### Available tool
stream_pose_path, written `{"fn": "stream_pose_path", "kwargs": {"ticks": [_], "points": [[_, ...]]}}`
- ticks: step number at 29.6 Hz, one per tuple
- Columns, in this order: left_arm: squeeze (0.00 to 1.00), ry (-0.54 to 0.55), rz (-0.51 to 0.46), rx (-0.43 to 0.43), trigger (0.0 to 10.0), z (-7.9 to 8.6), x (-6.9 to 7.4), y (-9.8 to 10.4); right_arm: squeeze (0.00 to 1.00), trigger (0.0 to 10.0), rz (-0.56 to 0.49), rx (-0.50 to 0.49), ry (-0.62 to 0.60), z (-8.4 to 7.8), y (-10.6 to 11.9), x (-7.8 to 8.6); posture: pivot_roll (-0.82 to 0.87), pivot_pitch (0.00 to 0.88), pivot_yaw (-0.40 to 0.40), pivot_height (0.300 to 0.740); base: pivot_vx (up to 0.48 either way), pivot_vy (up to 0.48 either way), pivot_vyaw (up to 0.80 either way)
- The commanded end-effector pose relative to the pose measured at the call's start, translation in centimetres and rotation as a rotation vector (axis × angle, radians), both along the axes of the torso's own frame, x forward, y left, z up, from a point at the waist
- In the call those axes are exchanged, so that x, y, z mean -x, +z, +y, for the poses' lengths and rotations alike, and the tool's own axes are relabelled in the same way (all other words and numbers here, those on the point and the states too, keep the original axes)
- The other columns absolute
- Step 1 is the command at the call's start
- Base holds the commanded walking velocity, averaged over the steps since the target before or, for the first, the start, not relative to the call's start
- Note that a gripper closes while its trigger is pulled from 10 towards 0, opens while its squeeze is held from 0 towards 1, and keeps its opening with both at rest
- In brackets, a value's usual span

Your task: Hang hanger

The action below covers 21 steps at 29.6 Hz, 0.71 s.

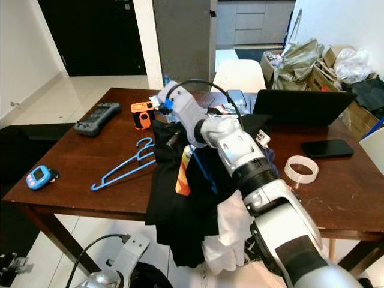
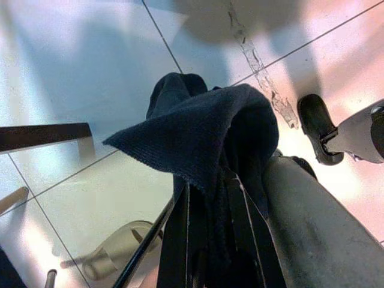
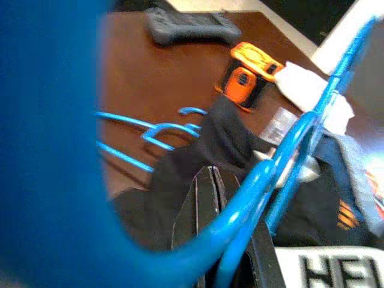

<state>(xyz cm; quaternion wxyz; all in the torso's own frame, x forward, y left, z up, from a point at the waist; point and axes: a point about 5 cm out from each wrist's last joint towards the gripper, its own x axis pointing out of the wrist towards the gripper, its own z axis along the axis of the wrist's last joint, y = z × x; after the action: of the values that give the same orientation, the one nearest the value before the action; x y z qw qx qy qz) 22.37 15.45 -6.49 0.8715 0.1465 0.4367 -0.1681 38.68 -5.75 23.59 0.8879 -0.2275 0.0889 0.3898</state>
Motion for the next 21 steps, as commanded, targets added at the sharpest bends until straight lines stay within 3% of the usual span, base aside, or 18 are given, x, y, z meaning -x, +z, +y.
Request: {"fn": "stream_pose_path", "kwargs": {"ticks": [1, 8, 9, 11, 12, 15, 16, 17, 18, 21], "points": [[0.00, -0.007, -0.008, -0.007, 10.0, 0.1, -0.1, 0.1, 0.00, 10.0, -0.036, 0.016, -0.083, -1.1, 0.7, -0.8, 0.02, 0.000, -0.014, 0.740, 0.000, 0.000, 0.00], [0.00, -0.006, -0.010, -0.009, 10.0, 0.1, -0.1, 0.1, 0.00, 10.0, -0.037, 0.022, -0.222, -3.2, 0.6, -2.1, 0.02, 0.000, -0.015, 0.740, 0.000, 0.000, 0.00], [0.00, -0.005, -0.010, -0.009, 10.0, 0.1, -0.1, 0.1, 0.48, 10.0, -0.037, 0.015, -0.254, -3.6, 0.6, -2.4, 0.02, 0.000, -0.015, 0.740, 0.000, 0.000, 0.00], [0.00, -0.005, -0.010, -0.009, 10.0, 0.1, -0.1, 0.1, 0.48, 10.0, -0.037, 0.015, -0.254, -3.6, 0.6, -2.4, 0.02, 0.000, -0.015, 0.740, 0.000, 0.000, 0.00], [0.00, -0.005, -0.010, -0.009, 10.0, 0.2, -0.1, 0.1, 1.00, 10.0, -0.042, 0.011, -0.287, -3.9, 0.6, -2.6, 0.02, 0.000, -0.014, 0.740, 0.000, 0.000, 0.00], [0.00, -0.004, -0.011, -0.010, 10.0, 0.2, -0.1, 0.1, 1.00, 10.0, -0.057, 0.035, -0.319, -4.1, 0.6, -2.8, 0.02, 0.000, -0.014, 0.740, 0.000, 0.000, 0.00], [0.00, -0.004, -0.011, -0.010, 10.0, 0.2, -0.1, 0.1, 0.93, 10.0, -0.058, 0.043, -0.324, -4.1, 0.5, -2.9, 0.02, 0.000, -0.012, 0.740, 0.000, 0.000, 0.00], [0.00, -0.004, -0.011, -0.010, 10.0, 0.2, -0.1, 0.1, 0.93, 10.0, -0.058, 0.043, -0.324, -4.1, 0.5, -2.9, 0.02, 0.000, -0.012, 0.740, 0.000, 0.000, 0.00], [0.00, -0.004, -0.011, -0.010, 10.0, 0.2, -0.1, 0.1, 0.00, 10.0, -0.054, 0.052, -0.326, -4.1, 0.4, -2.8, 0.02, 0.000, -0.012, 0.740, 0.000, 0.000, 0.00], [0.00, -0.004, -0.012, -0.010, 10.0, 0.2, -0.1, 0.1, 0.00, 10.0, -0.040, 0.061, -0.339, -4.2, 0.1, -2.9, 0.02, 0.000, -0.013, 0.740, 0.000, 0.000, 0.00]]}}
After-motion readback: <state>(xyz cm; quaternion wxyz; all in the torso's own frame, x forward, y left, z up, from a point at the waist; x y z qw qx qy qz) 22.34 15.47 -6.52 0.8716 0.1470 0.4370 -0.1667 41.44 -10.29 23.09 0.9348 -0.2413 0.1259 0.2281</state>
